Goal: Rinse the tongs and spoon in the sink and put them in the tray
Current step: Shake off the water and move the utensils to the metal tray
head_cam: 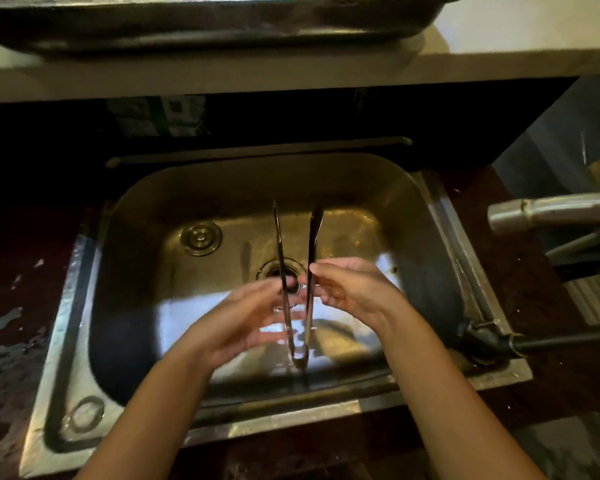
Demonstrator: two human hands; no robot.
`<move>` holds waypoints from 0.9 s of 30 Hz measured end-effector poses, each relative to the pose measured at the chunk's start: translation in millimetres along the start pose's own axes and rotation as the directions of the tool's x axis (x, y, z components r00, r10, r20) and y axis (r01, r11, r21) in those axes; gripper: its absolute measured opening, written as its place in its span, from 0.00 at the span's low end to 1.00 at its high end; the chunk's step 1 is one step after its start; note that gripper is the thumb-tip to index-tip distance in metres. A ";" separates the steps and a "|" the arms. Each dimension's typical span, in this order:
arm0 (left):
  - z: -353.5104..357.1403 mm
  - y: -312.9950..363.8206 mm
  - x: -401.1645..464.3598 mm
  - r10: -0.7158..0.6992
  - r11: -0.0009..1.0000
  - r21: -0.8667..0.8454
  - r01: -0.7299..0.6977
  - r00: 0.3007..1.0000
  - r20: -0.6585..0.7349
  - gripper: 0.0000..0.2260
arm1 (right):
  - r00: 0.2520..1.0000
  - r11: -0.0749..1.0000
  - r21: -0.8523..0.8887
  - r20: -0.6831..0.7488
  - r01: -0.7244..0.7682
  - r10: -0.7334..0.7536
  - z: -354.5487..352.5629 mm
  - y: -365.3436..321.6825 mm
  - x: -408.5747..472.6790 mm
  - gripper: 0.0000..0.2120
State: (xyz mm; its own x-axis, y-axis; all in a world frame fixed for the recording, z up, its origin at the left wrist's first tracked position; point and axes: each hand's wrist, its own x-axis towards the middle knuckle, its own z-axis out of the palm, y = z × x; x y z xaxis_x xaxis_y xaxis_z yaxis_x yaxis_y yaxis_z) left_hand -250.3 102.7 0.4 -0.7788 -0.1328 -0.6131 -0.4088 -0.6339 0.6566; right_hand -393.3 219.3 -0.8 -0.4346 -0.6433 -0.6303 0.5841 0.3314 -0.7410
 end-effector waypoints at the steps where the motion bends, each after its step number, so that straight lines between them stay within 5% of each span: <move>1: -2.7 6.1 4.6 0.029 0.999 0.020 -0.028 0.998 -0.057 0.10 | 1.000 1.000 -0.016 0.005 -0.003 0.003 3.3 -0.2 1.6 0.05; 4: -10.1 17.4 19.8 0.051 0.998 0.046 -0.044 0.985 -0.166 0.07 | 0.997 0.998 -0.030 -0.035 -0.063 0.062 12.1 5.1 11.5 0.03; 9: -28.5 -16.4 32.4 -0.257 0.966 -0.058 0.251 0.950 -0.180 0.09 | 0.919 0.923 0.060 -0.087 -0.381 0.385 20.3 40.7 16.9 0.06; 16: -38.0 -20.2 30.4 -0.311 0.950 -0.091 0.298 0.930 -0.198 0.08 | 0.917 0.923 0.084 -0.110 -0.377 0.384 28.6 39.8 15.4 0.04; 21: -30.0 -1.5 3.3 -0.151 0.988 -0.002 0.154 0.963 -0.222 0.06 | 0.967 0.967 -0.071 -0.088 -0.246 0.239 39.1 18.9 0.9 0.03; 24: -17.1 5.6 -22.1 0.084 0.963 0.270 0.011 0.938 -0.337 0.07 | 0.997 0.979 -0.205 -0.077 -0.022 0.006 46.6 10.6 -17.4 0.02; 27: 0.0 17.4 -49.3 0.322 0.922 0.321 -0.216 0.889 -0.326 0.09 | 0.979 0.958 -0.214 -0.035 0.189 -0.201 58.5 1.1 -40.2 0.09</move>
State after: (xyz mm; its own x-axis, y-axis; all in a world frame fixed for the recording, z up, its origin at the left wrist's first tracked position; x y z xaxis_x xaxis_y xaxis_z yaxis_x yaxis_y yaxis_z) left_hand -219.0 98.3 42.1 -0.6687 -0.5702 -0.4772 -0.3614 -0.3116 0.8788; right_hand -335.1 205.1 37.2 -0.5665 -0.6724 -0.4763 0.3311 0.3436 -0.8788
